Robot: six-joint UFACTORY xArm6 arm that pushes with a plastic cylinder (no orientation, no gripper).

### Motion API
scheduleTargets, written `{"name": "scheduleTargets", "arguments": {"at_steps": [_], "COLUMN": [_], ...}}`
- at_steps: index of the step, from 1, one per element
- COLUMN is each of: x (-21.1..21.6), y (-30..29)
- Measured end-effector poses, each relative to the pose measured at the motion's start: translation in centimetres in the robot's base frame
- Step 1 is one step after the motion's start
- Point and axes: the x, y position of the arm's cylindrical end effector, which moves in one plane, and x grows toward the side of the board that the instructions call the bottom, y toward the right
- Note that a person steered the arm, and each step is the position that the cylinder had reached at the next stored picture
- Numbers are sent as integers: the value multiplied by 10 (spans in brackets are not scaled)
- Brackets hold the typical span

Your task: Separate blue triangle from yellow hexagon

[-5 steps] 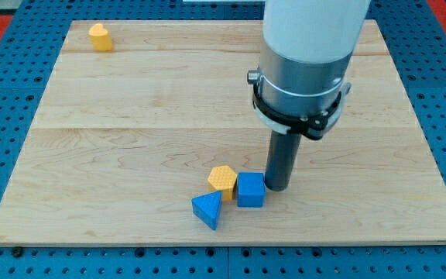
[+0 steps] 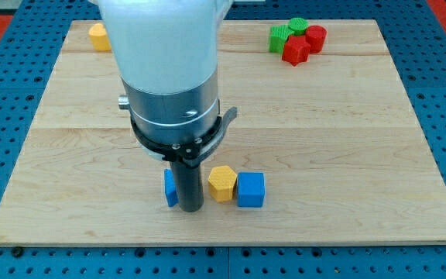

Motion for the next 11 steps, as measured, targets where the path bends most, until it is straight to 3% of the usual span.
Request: {"name": "scheduleTargets", "arguments": {"at_steps": [1,2,4,6,8,11], "x": [25,18,-54,-59,-135,-174], "y": [1,-20,-51,-10,-6,25]}}
